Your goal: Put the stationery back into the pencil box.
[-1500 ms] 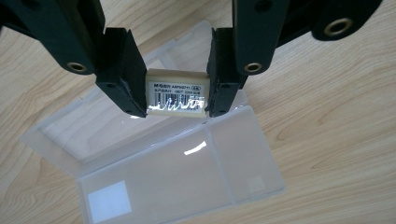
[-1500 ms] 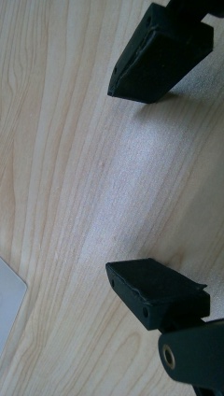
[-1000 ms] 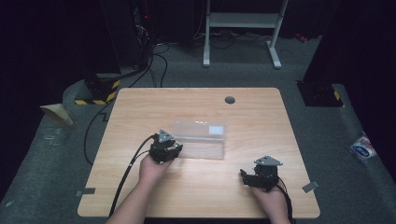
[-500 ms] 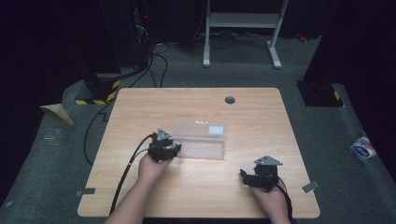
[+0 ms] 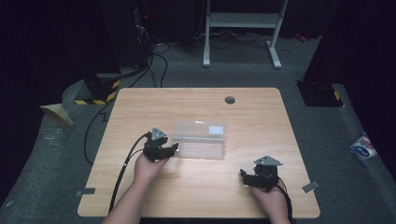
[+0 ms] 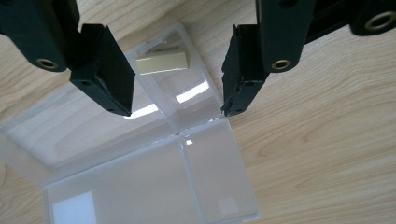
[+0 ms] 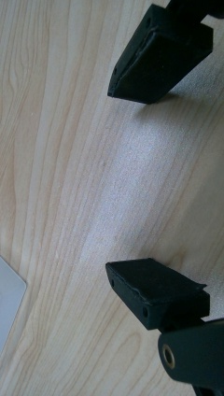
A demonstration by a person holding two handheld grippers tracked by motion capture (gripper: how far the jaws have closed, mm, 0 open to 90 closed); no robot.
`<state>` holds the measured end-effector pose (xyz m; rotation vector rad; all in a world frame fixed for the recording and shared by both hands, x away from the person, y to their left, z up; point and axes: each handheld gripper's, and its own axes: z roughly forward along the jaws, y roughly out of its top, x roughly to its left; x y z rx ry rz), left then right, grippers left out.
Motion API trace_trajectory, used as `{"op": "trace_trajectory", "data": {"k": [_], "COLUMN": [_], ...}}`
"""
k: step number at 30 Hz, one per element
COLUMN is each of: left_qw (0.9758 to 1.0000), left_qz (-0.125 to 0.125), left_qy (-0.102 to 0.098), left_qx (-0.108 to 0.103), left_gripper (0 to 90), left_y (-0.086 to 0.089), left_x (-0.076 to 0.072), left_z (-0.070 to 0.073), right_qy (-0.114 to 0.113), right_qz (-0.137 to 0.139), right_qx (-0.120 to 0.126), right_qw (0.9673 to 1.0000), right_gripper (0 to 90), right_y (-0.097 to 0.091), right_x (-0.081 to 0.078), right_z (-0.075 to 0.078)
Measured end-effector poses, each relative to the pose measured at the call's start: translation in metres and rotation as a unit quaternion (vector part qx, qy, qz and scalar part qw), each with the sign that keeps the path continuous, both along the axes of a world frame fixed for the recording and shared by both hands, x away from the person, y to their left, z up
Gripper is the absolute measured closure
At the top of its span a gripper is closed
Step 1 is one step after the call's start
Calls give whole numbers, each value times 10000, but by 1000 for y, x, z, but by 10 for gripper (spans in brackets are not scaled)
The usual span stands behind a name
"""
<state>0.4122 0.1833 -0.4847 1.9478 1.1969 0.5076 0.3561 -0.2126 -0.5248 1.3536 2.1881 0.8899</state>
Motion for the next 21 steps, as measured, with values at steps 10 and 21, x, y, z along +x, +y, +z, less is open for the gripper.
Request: {"op": "trace_trajectory", "data": {"k": [10,21], "left_qw": [9987,9980], "left_qz": [28,192], "left_qy": [20,-87], "left_qx": [507,597], "left_gripper": [522,522], "left_y": [-4,-9], "left_x": [-5,9], "left_z": [-13,-20], "right_qy": [0,-4], "right_qz": [-2,-2], "right_qx": [1,0], "right_qw": [10000,10000], "right_gripper": [139,139], "right_y": [0,0], "right_x": [0,0], "right_z": [0,0]}}
